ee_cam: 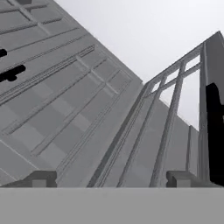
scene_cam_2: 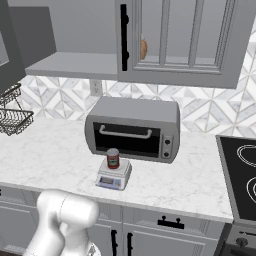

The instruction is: Pick the canned food and place it on the digital scale for weighing, and close the cabinet.

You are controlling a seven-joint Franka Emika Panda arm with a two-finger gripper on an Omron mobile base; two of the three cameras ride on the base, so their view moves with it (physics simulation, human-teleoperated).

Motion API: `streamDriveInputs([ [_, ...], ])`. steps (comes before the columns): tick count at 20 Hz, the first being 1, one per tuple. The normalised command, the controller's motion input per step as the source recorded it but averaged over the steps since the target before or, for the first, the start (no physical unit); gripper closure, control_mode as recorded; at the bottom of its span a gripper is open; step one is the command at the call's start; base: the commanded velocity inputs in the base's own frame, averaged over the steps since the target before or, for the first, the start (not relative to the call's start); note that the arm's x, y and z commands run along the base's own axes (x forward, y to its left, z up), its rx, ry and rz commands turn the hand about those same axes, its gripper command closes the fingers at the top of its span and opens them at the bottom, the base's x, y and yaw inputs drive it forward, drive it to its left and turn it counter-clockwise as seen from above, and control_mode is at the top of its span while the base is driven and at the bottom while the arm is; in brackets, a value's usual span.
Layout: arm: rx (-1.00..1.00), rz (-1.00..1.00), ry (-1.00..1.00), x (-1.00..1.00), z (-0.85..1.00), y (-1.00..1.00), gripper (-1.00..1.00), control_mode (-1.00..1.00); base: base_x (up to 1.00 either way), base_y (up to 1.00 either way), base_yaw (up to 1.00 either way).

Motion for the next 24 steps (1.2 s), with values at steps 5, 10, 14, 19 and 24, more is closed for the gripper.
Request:
streamDriveInputs([
  [5,0.50,-0.23,0.04,0.82,-0.56,0.17,-1.00,-1.00,0.00,0.00,0.00],
  [10,0.01,-0.01,0.03,0.76,-0.07,-0.21,-1.00,-1.00,0.00,0.00,0.00],
  [14,0.00,0.00,-0.03,0.82,0.00,-0.80,-1.00,-1.00,0.00,0.00,0.00],
  [19,0.03,-0.01,-0.01,0.99,0.00,-0.97,-1.00,-1.00,0.00,0.00,0.00],
  [24,0.00,-0.03,-0.19,0.66,0.16,-0.49,-1.00,-1.00,0.00,0.00,0.00],
])
